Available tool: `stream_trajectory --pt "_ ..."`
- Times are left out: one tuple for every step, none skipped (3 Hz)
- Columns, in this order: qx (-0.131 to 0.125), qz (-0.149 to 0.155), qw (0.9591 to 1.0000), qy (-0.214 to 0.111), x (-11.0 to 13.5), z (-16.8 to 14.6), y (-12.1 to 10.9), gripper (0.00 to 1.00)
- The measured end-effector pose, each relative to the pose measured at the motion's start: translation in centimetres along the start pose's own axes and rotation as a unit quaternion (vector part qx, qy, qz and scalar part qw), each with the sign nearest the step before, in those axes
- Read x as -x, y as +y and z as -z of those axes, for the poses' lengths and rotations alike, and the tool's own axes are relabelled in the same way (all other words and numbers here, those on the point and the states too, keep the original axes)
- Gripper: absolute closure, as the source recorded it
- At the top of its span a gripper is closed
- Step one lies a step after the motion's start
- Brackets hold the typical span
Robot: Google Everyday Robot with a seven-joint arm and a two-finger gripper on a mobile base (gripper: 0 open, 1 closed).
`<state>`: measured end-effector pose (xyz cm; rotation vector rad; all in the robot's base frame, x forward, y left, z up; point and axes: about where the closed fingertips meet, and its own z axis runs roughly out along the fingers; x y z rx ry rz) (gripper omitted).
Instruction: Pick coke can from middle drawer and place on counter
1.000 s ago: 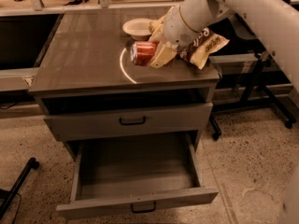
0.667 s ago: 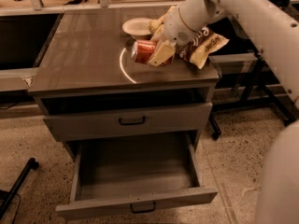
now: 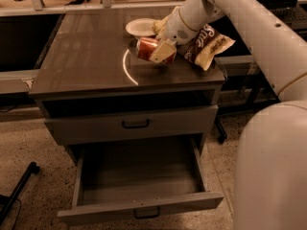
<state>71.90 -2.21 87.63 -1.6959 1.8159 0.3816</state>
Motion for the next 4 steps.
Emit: stream_trajectory --pt "0.005 -0.011 0.9999 0.003 -0.1 -0.8 -0.8 0.11" --pt "0.006 -0.011 0.9999 0.002 0.3 -1.0 -1.4 0.00" --pt "-0.020 -0.003 0.9998 -0.002 0.5 1.4 -1.4 0.00" --pt "-0.047 0.016 0.9988 0.000 1.0 4.9 0.1 0.00"
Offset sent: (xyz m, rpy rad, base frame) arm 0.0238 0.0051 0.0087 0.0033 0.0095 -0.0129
